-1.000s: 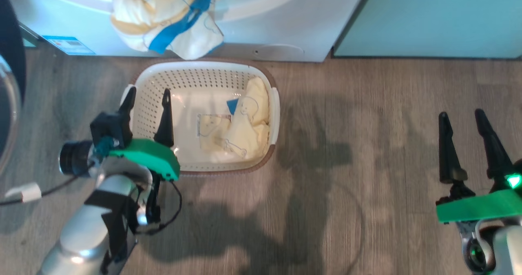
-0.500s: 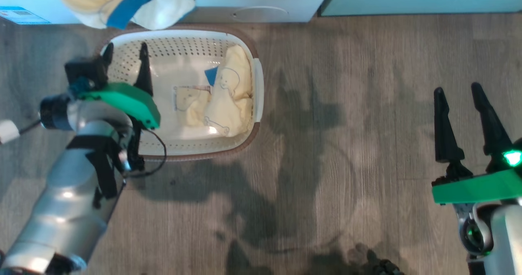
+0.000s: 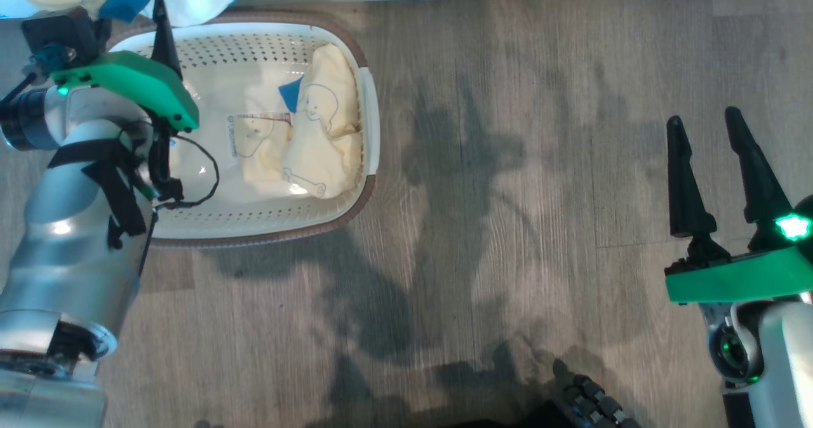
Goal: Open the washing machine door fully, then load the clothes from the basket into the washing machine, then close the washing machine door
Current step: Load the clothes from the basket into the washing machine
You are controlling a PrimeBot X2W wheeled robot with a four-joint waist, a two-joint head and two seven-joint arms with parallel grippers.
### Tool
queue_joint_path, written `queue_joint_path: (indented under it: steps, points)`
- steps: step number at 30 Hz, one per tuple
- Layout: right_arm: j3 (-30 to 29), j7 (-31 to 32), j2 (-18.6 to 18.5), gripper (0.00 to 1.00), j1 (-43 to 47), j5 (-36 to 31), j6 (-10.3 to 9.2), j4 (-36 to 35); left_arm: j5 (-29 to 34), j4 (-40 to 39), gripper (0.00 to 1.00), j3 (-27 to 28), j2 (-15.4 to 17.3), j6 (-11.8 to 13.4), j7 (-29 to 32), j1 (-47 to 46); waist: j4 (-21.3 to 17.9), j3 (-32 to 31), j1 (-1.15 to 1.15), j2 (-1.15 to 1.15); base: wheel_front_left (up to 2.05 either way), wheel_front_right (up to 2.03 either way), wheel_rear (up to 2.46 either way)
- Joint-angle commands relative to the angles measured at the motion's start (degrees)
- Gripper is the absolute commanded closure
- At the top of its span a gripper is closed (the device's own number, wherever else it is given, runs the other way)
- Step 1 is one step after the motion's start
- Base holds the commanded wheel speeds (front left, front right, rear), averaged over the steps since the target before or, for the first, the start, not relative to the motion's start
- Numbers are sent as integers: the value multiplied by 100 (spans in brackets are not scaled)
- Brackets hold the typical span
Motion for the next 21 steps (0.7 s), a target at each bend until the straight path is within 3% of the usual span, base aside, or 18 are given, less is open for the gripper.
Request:
queue_joint_path:
  steps: [1,9,10,11,13,14,21]
  points:
    - [134,-55,-12,0,14,48,-16,-146,63,32,0,210,184,-45,-59,-129,-45,28,0,0,0,0,0]
    - [196,-55,-9,0,-74,144,-16,-137,99,507,0,426,179,-206,-59,-417,-180,128,0,0,0,0,0]
    - [200,-55,-8,0,-80,158,-16,-138,108,548,4,448,177,-221,-59,-447,-193,141,0,0,0,0,0]
    - [201,-55,-8,0,-85,171,-16,-138,124,579,11,467,177,-233,-59,-474,-205,151,0,0,0,0,0]
    - [207,-55,-8,0,-99,187,-16,-137,155,662,61,487,177,-272,-59,-519,-229,168,0,0,0,0,0]
    - [208,-55,-8,0,-105,191,-16,-137,191,692,98,486,183,-278,-59,-543,-237,174,0,0,0,0,0]
    - [151,-55,-8,0,-103,212,-16,-130,249,811,100,597,83,-396,-60,-566,-187,164,0,0,0,0,0]
